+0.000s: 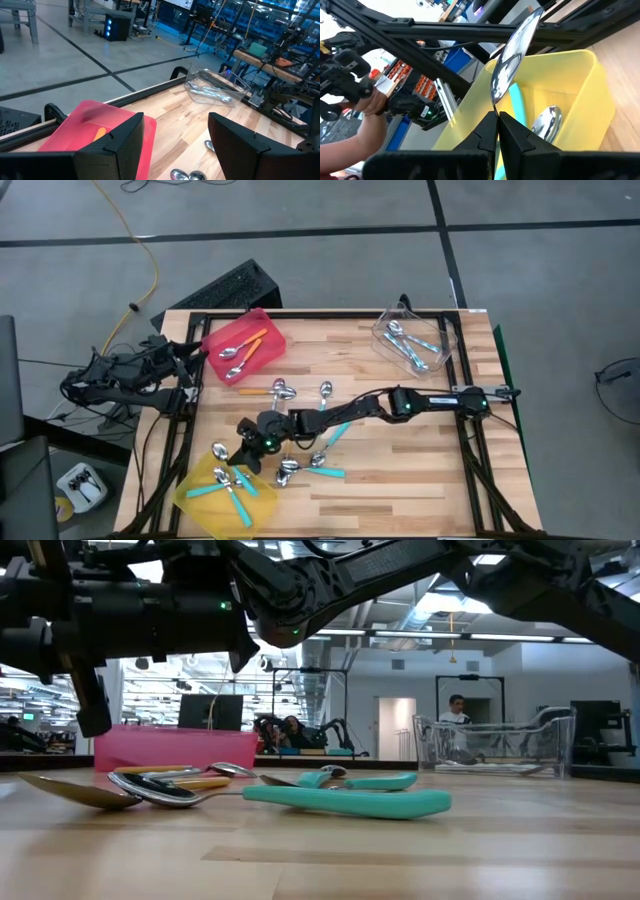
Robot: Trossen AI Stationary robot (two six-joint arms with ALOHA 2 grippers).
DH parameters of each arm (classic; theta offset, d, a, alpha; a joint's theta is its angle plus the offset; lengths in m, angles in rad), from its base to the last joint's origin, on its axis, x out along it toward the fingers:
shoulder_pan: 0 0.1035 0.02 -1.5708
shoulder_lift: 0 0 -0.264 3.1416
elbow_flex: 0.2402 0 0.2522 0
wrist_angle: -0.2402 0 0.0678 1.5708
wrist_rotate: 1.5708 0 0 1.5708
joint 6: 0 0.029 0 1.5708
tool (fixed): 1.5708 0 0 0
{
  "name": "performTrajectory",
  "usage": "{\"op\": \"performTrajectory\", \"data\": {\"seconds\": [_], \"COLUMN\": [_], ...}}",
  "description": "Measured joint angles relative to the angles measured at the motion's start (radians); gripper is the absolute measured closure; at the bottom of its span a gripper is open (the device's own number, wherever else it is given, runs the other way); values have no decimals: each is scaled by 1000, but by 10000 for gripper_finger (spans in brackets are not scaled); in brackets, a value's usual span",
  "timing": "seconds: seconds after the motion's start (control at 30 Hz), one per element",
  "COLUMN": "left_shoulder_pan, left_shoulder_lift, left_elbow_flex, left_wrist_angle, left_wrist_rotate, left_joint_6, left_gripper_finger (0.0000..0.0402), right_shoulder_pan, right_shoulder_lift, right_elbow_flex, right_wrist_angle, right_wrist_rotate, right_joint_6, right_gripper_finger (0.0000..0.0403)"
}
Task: Sort silverware by color (type)
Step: Put the light blue spoon into the yellow bin
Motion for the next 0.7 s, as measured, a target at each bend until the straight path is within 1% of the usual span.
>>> {"op": "performTrajectory", "data": {"seconds": [0.13,0.27,0.47,0.7], "left_shoulder_pan": [0,0,0,0], "left_shoulder_lift": [0,0,0,0], "left_elbow_flex": [0,0,0,0], "left_wrist_angle": [0,0,0,0], "left_wrist_rotate": [0,0,0,0], "left_joint_6": [0,0,0,0], "left_gripper_finger": [196,196,196,196], "right_shoulder_pan": [7,7,6,6], "right_shoulder_lift": [0,0,0,0], "right_elbow_flex": [0,0,0,0], "right_wrist_angle": [-1,0,0,1], "right_wrist_rotate": [-1,-4,-4,-4], "right_joint_6": [-1,-6,-8,-11], "right_gripper_finger": [363,347,310,255]}}
